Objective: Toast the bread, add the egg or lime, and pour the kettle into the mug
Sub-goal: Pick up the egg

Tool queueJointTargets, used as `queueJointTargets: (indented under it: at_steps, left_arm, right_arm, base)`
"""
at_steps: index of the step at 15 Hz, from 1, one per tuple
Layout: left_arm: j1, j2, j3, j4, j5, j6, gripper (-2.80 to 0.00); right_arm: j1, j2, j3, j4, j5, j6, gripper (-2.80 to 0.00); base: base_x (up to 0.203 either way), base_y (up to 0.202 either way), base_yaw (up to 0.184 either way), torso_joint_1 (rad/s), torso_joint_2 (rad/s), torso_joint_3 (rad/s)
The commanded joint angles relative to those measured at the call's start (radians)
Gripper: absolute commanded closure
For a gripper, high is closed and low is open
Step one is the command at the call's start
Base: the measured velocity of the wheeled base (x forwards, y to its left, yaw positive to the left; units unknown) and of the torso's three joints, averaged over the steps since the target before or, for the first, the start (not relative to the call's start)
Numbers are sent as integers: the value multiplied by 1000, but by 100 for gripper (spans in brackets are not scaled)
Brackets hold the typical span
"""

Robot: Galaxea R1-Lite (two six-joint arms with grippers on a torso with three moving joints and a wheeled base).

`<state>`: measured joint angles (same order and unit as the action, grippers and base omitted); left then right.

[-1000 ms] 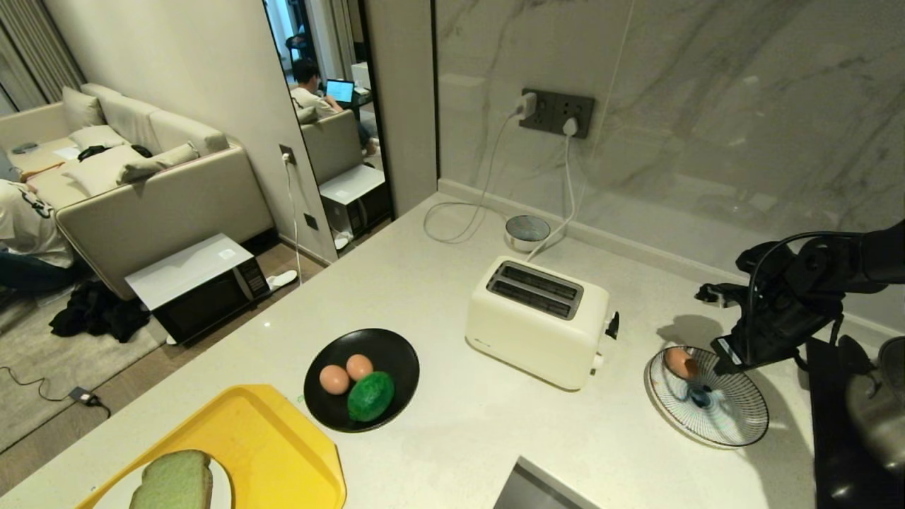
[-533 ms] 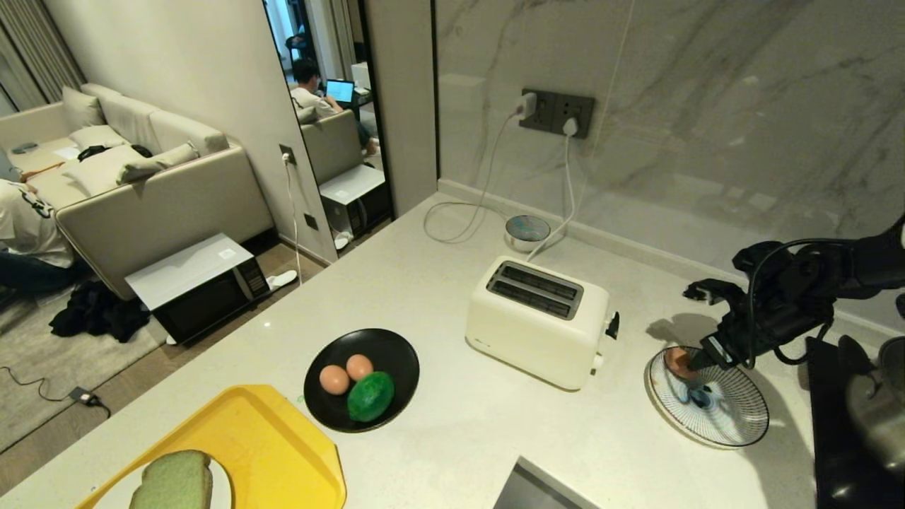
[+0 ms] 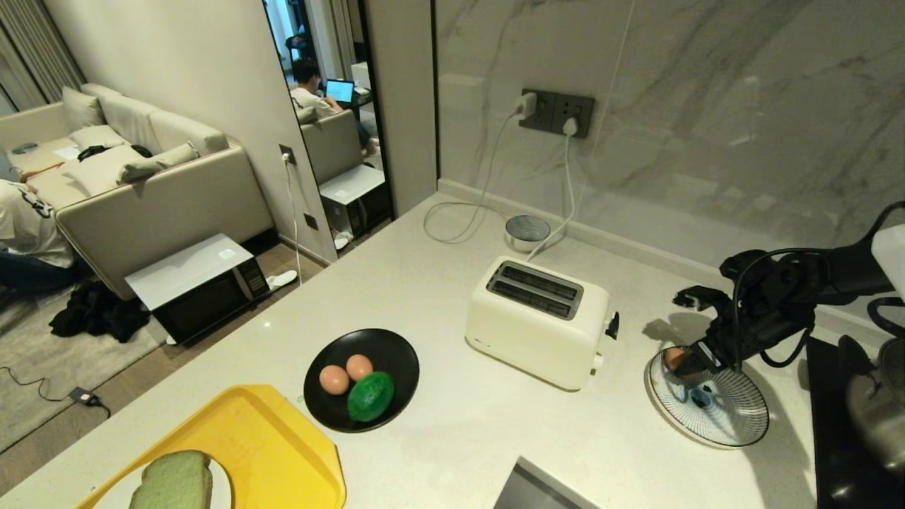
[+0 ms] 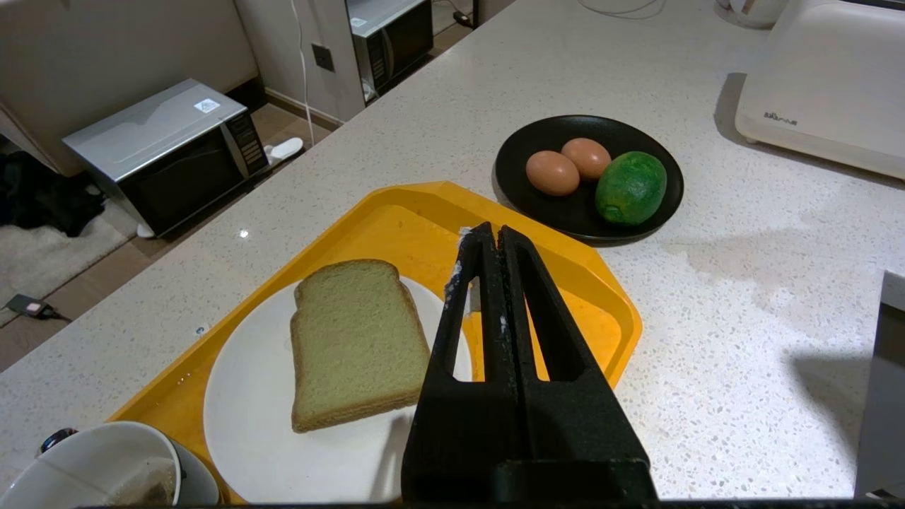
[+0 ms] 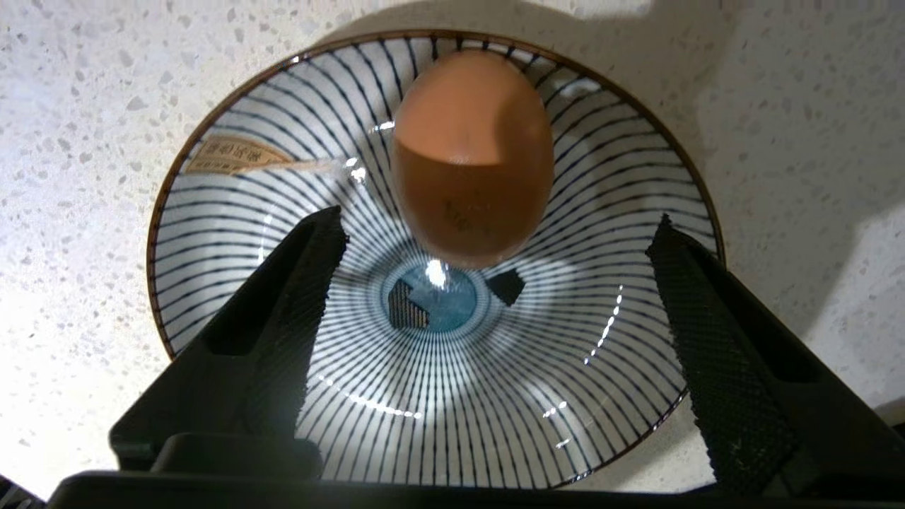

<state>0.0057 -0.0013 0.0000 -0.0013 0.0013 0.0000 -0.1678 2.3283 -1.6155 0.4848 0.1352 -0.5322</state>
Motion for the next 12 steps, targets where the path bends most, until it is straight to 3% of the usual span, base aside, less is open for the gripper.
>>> queueJointTargets:
  at_steps: [1,12]
  left_arm:
    - [0,0,0,0,0,-2,0]
    - [0,0,0,0,0,-2,0]
  right_arm:
    - [15,17,-14,3,1,-3,-280]
    - [27,46,-40,5,1,-3,-280]
  base:
    - [0,0,0,0,0,0]
    - [0,0,0,0,0,0]
